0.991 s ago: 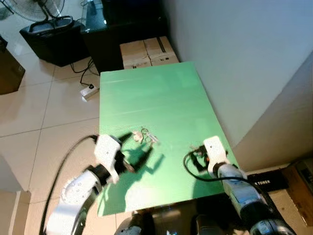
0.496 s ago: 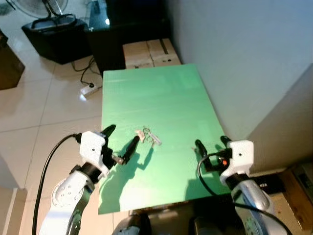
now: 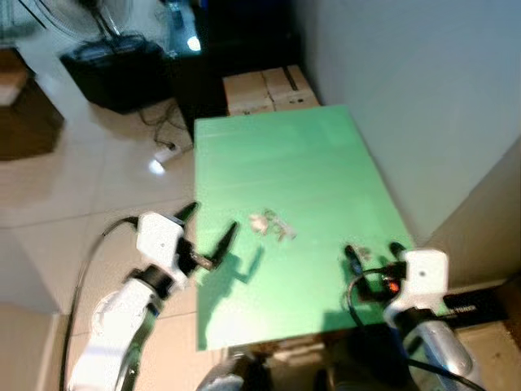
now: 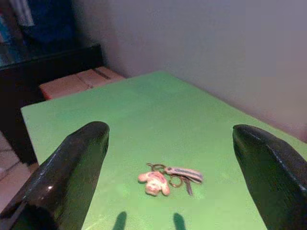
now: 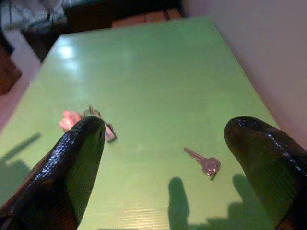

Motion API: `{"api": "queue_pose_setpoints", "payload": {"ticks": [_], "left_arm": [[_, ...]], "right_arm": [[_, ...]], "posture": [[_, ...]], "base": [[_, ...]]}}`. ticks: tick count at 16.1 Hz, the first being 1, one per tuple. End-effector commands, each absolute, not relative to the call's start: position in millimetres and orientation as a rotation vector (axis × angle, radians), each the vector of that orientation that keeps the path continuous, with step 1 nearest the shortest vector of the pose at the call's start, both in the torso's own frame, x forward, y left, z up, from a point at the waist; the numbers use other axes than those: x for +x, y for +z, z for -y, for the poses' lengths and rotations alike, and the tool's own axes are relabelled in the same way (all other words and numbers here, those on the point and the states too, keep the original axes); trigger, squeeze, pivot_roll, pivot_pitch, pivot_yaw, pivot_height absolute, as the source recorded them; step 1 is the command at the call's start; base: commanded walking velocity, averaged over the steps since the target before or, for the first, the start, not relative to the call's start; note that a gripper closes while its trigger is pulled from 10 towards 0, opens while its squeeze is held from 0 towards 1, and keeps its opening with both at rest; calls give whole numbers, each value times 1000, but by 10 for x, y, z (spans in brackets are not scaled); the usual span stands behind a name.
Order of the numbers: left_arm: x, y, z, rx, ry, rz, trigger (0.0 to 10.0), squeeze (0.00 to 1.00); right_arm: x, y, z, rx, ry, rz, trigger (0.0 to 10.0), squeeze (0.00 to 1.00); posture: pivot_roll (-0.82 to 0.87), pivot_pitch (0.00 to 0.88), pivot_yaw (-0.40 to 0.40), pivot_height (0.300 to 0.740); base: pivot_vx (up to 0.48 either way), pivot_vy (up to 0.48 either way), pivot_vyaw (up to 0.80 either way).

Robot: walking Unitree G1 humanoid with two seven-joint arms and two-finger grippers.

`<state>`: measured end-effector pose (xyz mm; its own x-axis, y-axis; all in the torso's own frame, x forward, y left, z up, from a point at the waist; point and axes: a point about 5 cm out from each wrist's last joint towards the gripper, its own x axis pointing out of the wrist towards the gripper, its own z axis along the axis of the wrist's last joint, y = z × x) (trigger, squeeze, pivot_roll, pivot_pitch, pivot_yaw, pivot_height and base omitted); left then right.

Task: Hang keys on a hook

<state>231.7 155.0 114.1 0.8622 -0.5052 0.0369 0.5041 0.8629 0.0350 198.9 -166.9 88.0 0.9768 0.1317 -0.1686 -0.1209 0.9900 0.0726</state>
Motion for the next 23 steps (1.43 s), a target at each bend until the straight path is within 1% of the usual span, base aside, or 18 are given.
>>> {"api": "queue_pose_setpoints", "payload": {"ticks": [1,3,4,5,6,7,9,10,11,15,17,19,21,23], "left_arm": [[2320,1169,-1584,77,-524,65,10000,0],[2303,1163,-1565,115,-528,77,10000,0],[2304,1150,-1555,114,-527,71,10000,0],[2312,1141,-1558,101,-514,66,10000,0],[2312,1140,-1562,98,-508,69,10000,0],[2314,1100,-1587,67,-461,35,10000,0],[2292,1034,-1574,87,-423,27,10000,0],[2301,1033,-1563,97,-404,34,10000,0],[2384,1061,-1521,106,-379,45,10000,0],[2322,1085,-1516,120,-388,57,10000,0],[2292,1014,-1549,157,-391,28,10000,0],[2309,1035,-1543,144,-389,42,10000,0],[2331,1057,-1533,144,-390,54,10000,0],[2337,1065,-1519,138,-402,56,10000,0]], "right_arm": [[1989,911,1608,69,144,-170,10000,0],[1989,916,1592,60,149,-186,10000,0],[1996,887,1605,33,147,-206,10000,0],[2000,839,1635,-39,143,-242,10000,0],[1998,818,1651,-78,143,-258,10000,0],[1997,822,1703,-84,113,-251,10000,0],[2018,873,1704,-84,134,-240,10000,0],[2051,887,1718,-118,127,-241,10000,0],[2155,895,1790,-156,96,-246,10000,0],[2120,822,1776,-214,121,-267,10000,0],[2149,856,1701,-201,144,-259,10000,0],[2147,836,1653,-135,159,-272,10000,0],[2123,832,1635,-108,176,-273,10000,0],[2114,824,1635,-105,180,-279,10000,0]], "posture": [[-112,115,106,740],[-113,111,102,740],[-114,111,101,740],[-115,115,98,740],[-116,115,96,740],[-119,116,92,740],[-121,123,67,740],[-118,124,57,740],[-114,128,55,740],[-109,133,55,740],[-114,133,58,740],[-114,132,58,740],[-115,134,59,740],[-112,136,58,740]], "base": [[0,0,0],[0,-480,0],[0,-480,0],[0,-480,0],[0,0,0],[0,0,0],[0,0,0],[0,0,0],[0,0,0],[0,0,0],[0,0,0],[0,0,0],[0,0,-488],[276,0,-800]]}}
